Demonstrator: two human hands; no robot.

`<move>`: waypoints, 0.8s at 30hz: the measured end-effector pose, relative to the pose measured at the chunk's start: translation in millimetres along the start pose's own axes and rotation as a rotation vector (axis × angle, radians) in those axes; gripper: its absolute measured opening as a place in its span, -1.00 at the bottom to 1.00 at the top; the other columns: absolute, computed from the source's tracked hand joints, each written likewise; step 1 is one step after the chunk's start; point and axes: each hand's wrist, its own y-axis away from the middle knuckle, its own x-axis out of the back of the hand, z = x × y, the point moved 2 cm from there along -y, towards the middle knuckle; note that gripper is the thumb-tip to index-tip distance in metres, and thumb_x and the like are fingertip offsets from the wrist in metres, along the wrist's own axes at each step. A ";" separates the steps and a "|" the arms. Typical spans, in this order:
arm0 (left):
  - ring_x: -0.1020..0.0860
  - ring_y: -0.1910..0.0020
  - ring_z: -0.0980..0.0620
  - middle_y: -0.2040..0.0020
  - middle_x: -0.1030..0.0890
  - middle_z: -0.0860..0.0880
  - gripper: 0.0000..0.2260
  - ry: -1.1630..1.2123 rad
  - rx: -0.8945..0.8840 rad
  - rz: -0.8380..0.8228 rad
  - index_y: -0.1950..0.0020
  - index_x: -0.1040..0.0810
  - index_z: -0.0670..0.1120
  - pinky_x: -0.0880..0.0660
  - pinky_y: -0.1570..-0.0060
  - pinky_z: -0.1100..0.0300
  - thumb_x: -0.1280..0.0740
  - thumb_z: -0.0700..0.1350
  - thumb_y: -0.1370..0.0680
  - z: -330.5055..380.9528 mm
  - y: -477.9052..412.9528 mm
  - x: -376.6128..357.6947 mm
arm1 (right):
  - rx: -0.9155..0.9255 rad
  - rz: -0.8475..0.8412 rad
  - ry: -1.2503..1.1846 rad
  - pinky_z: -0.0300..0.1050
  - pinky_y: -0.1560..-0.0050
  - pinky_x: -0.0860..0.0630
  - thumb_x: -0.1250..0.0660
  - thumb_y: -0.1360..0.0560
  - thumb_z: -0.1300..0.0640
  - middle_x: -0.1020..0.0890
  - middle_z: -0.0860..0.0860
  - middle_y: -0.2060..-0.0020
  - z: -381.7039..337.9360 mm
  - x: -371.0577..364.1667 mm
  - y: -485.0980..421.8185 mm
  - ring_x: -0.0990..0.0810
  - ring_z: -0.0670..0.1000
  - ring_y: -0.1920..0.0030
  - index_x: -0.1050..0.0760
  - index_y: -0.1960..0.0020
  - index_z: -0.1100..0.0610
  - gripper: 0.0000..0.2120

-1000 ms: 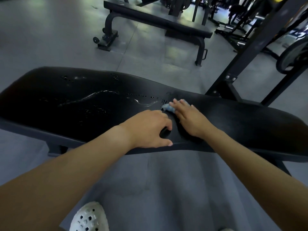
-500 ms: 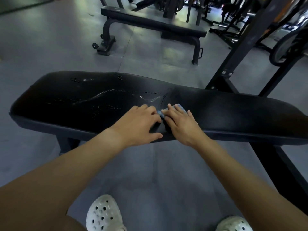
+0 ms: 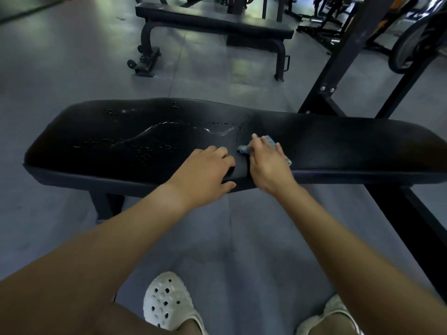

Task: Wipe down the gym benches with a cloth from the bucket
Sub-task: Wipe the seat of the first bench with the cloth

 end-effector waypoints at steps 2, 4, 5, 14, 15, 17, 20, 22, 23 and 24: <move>-0.47 -0.07 0.03 -0.10 -0.50 0.05 -0.60 -0.026 0.008 0.016 -0.32 -0.54 0.02 -0.42 -0.10 0.10 -0.34 0.22 -0.58 2.9 -0.8 -0.7 | 0.111 0.008 -0.058 0.07 -0.59 -0.05 -0.08 -0.63 0.16 -0.44 0.13 -0.42 -8.6 -3.4 24.3 -0.28 0.10 -0.51 -0.26 -0.52 0.24 -0.53; -0.48 -0.06 0.03 -0.09 -0.50 0.05 -0.61 -0.054 0.013 0.028 -0.31 -0.54 0.02 -0.41 -0.08 0.09 -0.32 0.21 -0.58 4.9 -1.0 -1.2 | 0.208 0.036 -0.113 -0.02 -0.62 0.02 -0.07 -0.66 0.16 -0.40 0.10 -0.49 -7.1 -4.3 45.0 -0.20 0.01 -0.57 -0.28 -0.53 0.22 -0.55; -0.48 -0.06 0.03 -0.08 -0.50 0.05 -0.62 -0.066 0.016 0.033 -0.30 -0.54 0.02 -0.41 -0.08 0.09 -0.31 0.21 -0.58 5.5 -0.6 -1.6 | 0.248 0.044 -0.129 -0.06 -0.61 0.01 -0.08 -0.67 0.16 -0.41 0.07 -0.49 -2.3 -2.8 49.8 -0.21 -0.02 -0.57 -0.31 -0.53 0.21 -0.56; -0.53 -0.09 -0.04 -0.16 -0.54 -0.03 -0.68 -0.148 0.062 0.041 -0.28 -0.52 -0.06 -0.51 -0.12 0.00 -0.24 0.10 -0.65 19.6 11.3 -10.3 | -0.128 0.444 -0.192 -0.11 -0.57 -0.09 -0.11 -0.60 0.21 -0.60 0.07 -0.28 80.7 -1.0 51.2 -0.43 0.01 -0.40 -0.53 -0.27 0.22 -0.66; -0.52 -0.08 -0.05 -0.15 -0.54 -0.04 -0.70 -0.170 0.074 0.047 -0.27 -0.52 -0.07 -0.51 -0.11 0.00 -0.22 0.08 -0.65 22.9 12.3 -12.6 | -0.189 0.485 -0.219 -0.08 -0.59 -0.04 -0.09 -0.60 0.21 -0.58 0.06 -0.30 72.9 -5.6 52.8 -0.40 0.00 -0.43 -0.54 -0.25 0.22 -0.67; -0.51 -0.06 -0.07 -0.13 -0.52 -0.06 -0.73 -0.197 0.101 0.065 -0.23 -0.50 -0.08 -0.50 -0.10 0.00 -0.20 0.05 -0.65 29.8 13.7 -16.4 | -0.254 0.540 -0.278 -0.06 -0.61 0.09 -0.04 -0.60 0.16 -0.54 0.05 -0.35 49.6 -14.5 55.9 -0.33 0.02 -0.50 -0.53 -0.23 0.21 -0.64; -0.51 -0.05 -0.09 -0.12 -0.52 -0.10 -0.77 -0.213 0.129 0.086 -0.19 -0.48 -0.09 -0.48 -0.09 0.00 -0.21 0.02 -0.64 37.4 13.0 -20.8 | -0.078 0.461 -0.264 0.11 -0.61 0.06 -0.02 -0.62 0.13 -0.46 0.07 -0.45 13.9 -31.7 63.0 -0.25 0.06 -0.55 -0.51 -0.27 0.19 -0.63; -0.51 -0.05 -0.10 -0.12 -0.51 -0.11 -0.78 -0.231 0.141 0.086 -0.18 -0.47 -0.10 -0.47 -0.10 -0.02 -0.21 0.01 -0.64 40.5 11.7 -23.3 | 0.074 0.400 -0.246 0.12 -0.61 0.05 -0.06 -0.63 0.15 -0.40 0.07 -0.49 7.6 -35.4 69.0 -0.21 0.06 -0.58 -0.47 -0.33 0.18 -0.64; -0.50 -0.06 -0.11 -0.12 -0.51 -0.12 -0.78 -0.237 0.149 0.083 -0.18 -0.47 -0.10 -0.47 -0.11 -0.02 -0.21 0.01 -0.65 42.0 11.0 -24.1 | 0.133 0.369 -0.236 0.09 -0.61 0.05 -0.07 -0.63 0.16 -0.39 0.06 -0.51 12.1 -33.1 70.3 -0.20 0.05 -0.58 -0.46 -0.35 0.16 -0.64; -0.50 -0.07 -0.12 -0.13 -0.51 -0.12 -0.78 -0.245 0.156 0.080 -0.19 -0.47 -0.10 -0.47 -0.12 -0.03 -0.21 0.00 -0.65 43.5 10.6 -24.5 | 0.191 0.333 -0.222 0.06 -0.61 0.04 -0.08 -0.63 0.16 -0.38 0.05 -0.52 19.9 -29.2 70.2 -0.19 0.03 -0.59 -0.46 -0.37 0.14 -0.64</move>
